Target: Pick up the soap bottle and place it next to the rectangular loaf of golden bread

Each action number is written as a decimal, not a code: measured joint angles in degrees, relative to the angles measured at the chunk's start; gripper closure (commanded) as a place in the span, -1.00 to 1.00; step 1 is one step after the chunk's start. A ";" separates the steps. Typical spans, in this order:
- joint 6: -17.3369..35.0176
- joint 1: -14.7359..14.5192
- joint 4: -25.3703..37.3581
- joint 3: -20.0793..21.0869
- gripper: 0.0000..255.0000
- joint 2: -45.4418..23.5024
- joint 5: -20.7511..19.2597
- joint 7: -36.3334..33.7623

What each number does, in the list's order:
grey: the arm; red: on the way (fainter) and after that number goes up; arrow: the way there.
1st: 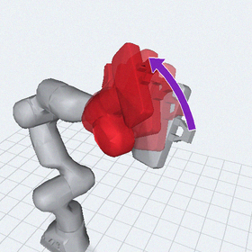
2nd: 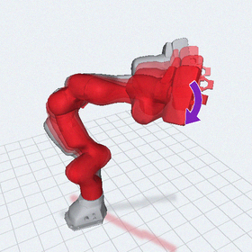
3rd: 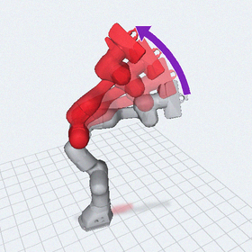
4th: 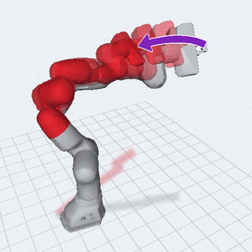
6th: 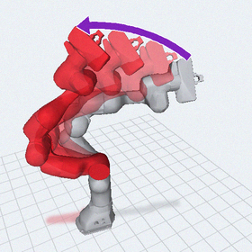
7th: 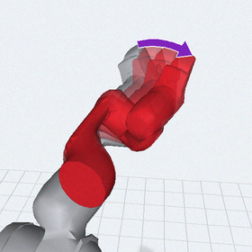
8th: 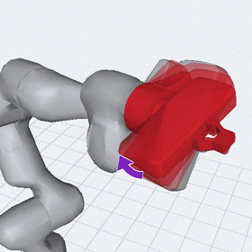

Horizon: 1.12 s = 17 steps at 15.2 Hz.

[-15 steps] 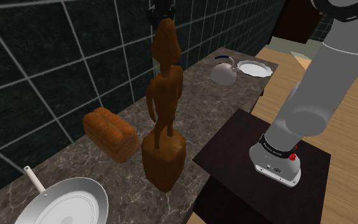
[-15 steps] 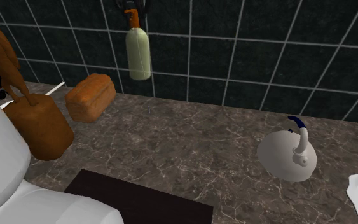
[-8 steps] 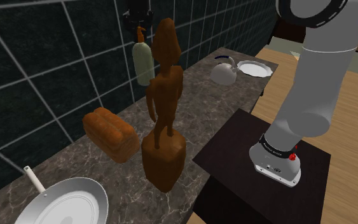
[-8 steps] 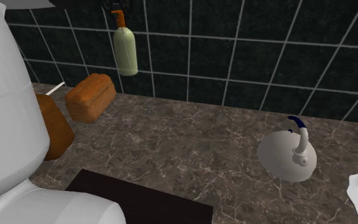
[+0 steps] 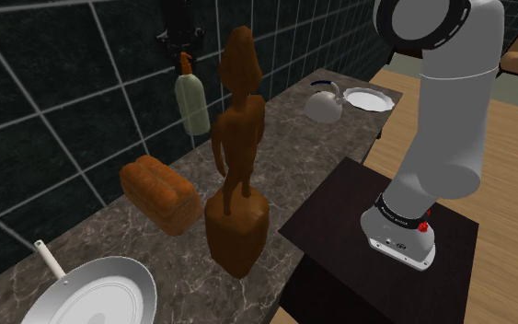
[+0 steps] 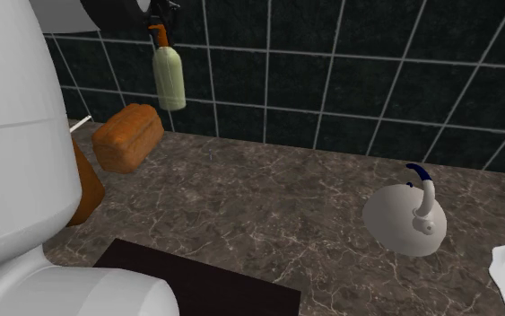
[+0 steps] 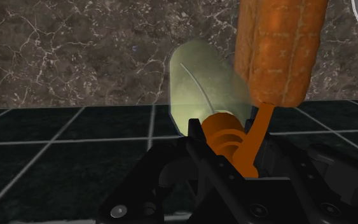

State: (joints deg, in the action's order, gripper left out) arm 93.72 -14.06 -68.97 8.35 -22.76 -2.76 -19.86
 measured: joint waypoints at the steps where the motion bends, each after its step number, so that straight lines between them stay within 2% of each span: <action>1: 0.93 -0.03 -0.87 0.01 1.00 -0.04 -0.02 -0.09; 17: 13.93 0.60 -15.07 -0.14 1.00 1.14 0.11 0.03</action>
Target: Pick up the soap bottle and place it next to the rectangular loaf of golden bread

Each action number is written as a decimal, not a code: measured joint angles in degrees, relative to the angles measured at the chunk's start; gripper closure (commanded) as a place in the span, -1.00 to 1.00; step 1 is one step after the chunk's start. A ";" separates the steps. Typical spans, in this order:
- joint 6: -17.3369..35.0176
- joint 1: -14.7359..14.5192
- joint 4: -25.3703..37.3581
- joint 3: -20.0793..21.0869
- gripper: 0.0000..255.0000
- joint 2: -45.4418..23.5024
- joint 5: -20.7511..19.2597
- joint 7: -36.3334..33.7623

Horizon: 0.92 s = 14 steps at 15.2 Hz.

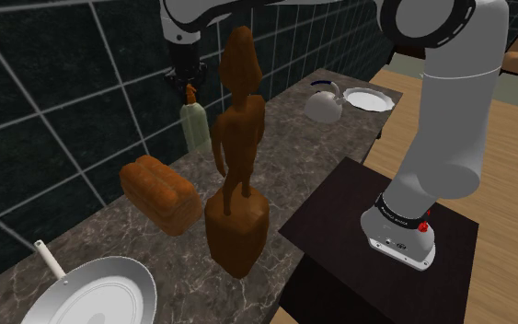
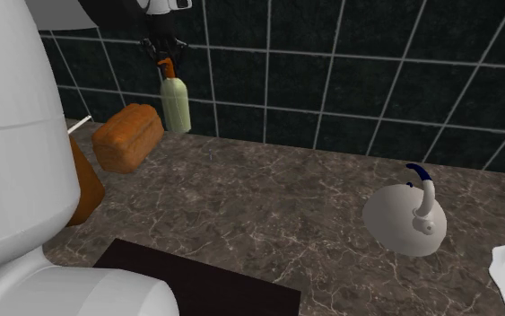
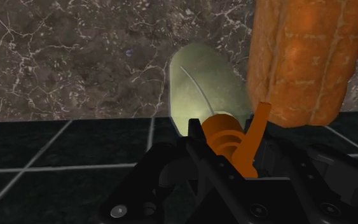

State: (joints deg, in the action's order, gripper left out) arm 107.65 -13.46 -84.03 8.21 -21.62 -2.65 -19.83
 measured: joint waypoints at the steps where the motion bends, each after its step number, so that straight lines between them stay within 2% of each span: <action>1: 0.65 -0.05 -0.48 0.01 1.00 -0.16 -0.04 -0.09; 14: 9.66 0.05 -7.48 -0.21 1.00 -2.20 -0.41 -0.23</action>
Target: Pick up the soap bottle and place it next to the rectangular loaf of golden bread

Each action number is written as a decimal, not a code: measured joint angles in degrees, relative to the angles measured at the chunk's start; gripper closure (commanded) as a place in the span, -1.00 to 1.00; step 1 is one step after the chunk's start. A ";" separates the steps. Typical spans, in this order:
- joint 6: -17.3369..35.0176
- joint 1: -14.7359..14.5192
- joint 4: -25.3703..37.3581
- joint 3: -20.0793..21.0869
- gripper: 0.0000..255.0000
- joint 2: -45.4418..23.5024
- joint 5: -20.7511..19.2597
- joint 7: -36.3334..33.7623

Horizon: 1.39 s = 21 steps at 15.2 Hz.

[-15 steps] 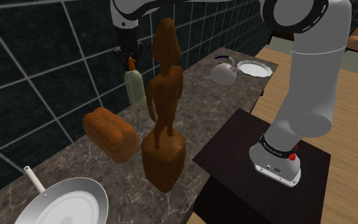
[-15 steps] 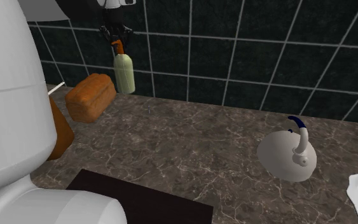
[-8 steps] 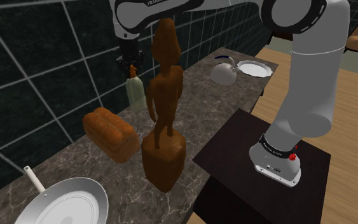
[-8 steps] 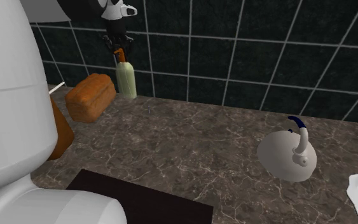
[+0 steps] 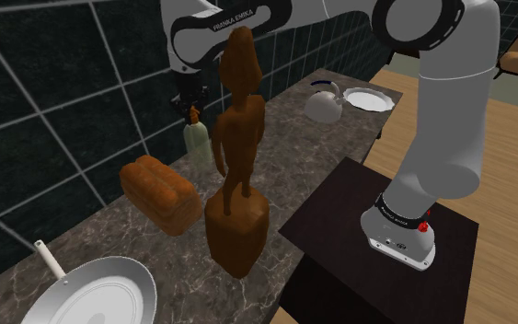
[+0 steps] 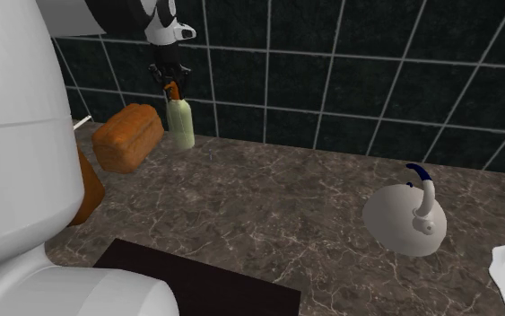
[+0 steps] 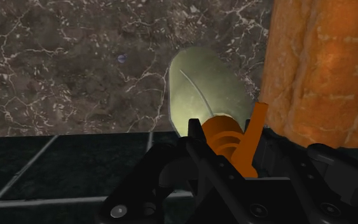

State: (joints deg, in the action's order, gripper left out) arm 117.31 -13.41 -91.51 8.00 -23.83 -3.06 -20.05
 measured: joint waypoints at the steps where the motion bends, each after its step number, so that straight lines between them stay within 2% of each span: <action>1: 0.73 -0.04 -0.59 0.00 1.00 -0.14 -0.04 -0.09; 4: 2.76 -0.01 -1.81 -0.09 1.00 -0.97 -0.17 -0.10; 10: 3.14 -0.04 -2.00 -0.10 1.00 -1.12 -0.21 -0.14; 11: 3.13 -0.04 -1.99 -0.10 -1.00 -1.13 -0.21 -0.13; 17: 3.13 -0.03 -1.97 -0.10 -1.00 -1.12 -0.21 -0.12; 21: -1.48 0.16 0.73 0.01 -1.00 0.88 0.14 0.23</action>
